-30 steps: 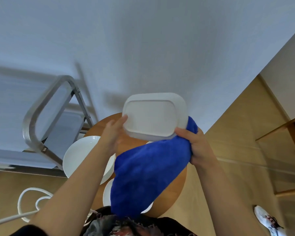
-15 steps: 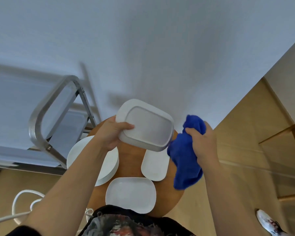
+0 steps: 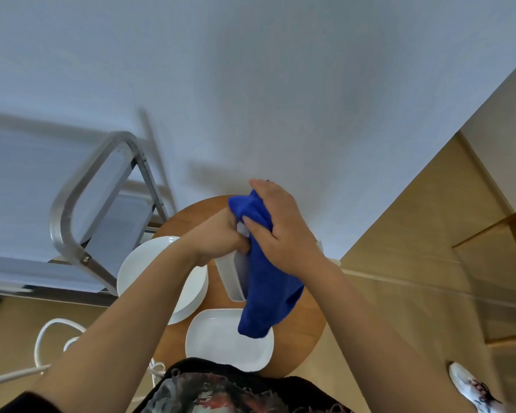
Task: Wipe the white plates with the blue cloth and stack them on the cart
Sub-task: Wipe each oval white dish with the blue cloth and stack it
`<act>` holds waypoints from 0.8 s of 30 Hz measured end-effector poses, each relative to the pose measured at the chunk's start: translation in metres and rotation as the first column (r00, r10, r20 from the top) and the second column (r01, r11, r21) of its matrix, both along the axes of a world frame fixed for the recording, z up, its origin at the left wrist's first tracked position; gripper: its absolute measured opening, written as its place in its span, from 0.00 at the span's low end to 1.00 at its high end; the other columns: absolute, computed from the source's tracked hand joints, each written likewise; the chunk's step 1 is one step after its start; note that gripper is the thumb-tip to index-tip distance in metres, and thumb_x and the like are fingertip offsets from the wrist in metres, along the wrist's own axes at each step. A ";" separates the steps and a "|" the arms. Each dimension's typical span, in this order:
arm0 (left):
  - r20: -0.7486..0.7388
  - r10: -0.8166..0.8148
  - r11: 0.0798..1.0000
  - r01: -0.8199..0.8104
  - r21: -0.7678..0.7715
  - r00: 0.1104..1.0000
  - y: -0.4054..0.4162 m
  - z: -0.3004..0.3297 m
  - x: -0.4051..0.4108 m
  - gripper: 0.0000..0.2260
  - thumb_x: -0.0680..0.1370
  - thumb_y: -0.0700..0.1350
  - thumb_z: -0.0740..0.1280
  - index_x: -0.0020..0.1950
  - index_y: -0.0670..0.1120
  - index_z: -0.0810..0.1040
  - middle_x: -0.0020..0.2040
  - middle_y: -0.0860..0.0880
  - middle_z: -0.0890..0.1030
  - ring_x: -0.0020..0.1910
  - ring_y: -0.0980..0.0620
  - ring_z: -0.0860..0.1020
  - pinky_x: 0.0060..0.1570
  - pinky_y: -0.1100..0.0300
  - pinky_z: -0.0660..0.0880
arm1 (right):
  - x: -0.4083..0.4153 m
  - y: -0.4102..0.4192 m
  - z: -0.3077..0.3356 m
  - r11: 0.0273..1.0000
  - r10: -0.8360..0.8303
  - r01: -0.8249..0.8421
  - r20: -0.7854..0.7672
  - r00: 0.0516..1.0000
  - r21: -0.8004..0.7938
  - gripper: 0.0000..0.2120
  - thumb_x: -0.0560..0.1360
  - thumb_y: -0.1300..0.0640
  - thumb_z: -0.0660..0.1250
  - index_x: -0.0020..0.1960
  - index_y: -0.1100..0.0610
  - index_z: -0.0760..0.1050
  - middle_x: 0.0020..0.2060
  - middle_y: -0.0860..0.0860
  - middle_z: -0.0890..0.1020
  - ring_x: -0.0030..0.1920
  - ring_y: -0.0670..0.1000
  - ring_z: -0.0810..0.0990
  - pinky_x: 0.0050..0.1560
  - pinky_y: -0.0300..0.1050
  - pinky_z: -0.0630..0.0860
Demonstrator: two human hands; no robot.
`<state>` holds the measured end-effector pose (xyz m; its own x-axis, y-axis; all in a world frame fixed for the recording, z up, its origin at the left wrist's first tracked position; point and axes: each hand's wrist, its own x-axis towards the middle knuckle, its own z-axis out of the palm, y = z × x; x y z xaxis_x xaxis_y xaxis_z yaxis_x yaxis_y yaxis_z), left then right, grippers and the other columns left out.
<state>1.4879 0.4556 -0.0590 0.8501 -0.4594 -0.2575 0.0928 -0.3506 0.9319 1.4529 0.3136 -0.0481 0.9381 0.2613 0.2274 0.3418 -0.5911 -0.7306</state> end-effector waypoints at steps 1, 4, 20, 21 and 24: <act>-0.004 -0.004 1.000 0.004 -0.019 1.000 0.001 0.000 -0.002 0.11 0.65 0.28 0.66 0.45 0.39 0.77 0.40 0.40 0.80 0.40 0.46 0.79 0.38 0.55 0.77 | 0.001 -0.002 -0.002 0.998 -0.025 0.027 -0.030 0.999 0.060 0.29 0.73 0.49 0.62 0.73 0.53 0.62 0.67 0.47 0.70 0.67 0.47 0.67 0.69 0.41 0.62; -0.052 -0.006 0.996 0.001 -0.084 0.999 0.004 -0.001 -0.006 0.10 0.61 0.37 0.67 0.40 0.46 0.78 0.38 0.46 0.81 0.39 0.47 0.79 0.38 0.57 0.75 | 0.008 -0.013 -0.007 0.968 -0.088 0.125 -0.173 0.981 0.217 0.31 0.68 0.40 0.66 0.69 0.41 0.63 0.61 0.39 0.74 0.59 0.40 0.74 0.59 0.35 0.71; -0.189 0.215 0.836 -0.281 -0.471 0.958 0.014 0.006 0.001 0.19 0.48 0.40 0.68 0.38 0.45 0.82 0.35 0.47 0.82 0.35 0.50 0.80 0.31 0.60 0.77 | 0.004 -0.065 -0.047 0.798 -0.152 0.368 -0.432 0.889 0.477 0.24 0.62 0.41 0.71 0.56 0.42 0.74 0.52 0.42 0.82 0.53 0.43 0.81 0.51 0.42 0.78; -0.201 0.232 0.819 -0.302 -0.488 0.952 0.014 0.004 0.001 0.20 0.48 0.40 0.68 0.39 0.45 0.82 0.35 0.47 0.82 0.36 0.50 0.81 0.31 0.60 0.77 | 0.003 -0.066 -0.046 0.780 -0.163 0.385 -0.433 0.886 0.493 0.24 0.61 0.41 0.71 0.56 0.44 0.74 0.52 0.43 0.82 0.53 0.44 0.81 0.51 0.42 0.78; -0.250 0.304 0.765 -0.392 -0.511 0.919 0.011 -0.001 0.001 0.21 0.50 0.37 0.67 0.42 0.44 0.80 0.37 0.48 0.82 0.40 0.48 0.79 0.34 0.59 0.77 | 0.003 -0.068 -0.045 0.713 -0.201 0.456 -0.468 0.860 0.532 0.31 0.60 0.40 0.70 0.60 0.51 0.73 0.54 0.48 0.81 0.54 0.48 0.81 0.53 0.46 0.79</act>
<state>1.4891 0.4666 -0.0603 0.9522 -0.2396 -0.1896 0.2563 0.2887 0.9225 1.4558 0.2460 -0.0935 0.9780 -0.1548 -0.1398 -0.1415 0.0000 -0.9899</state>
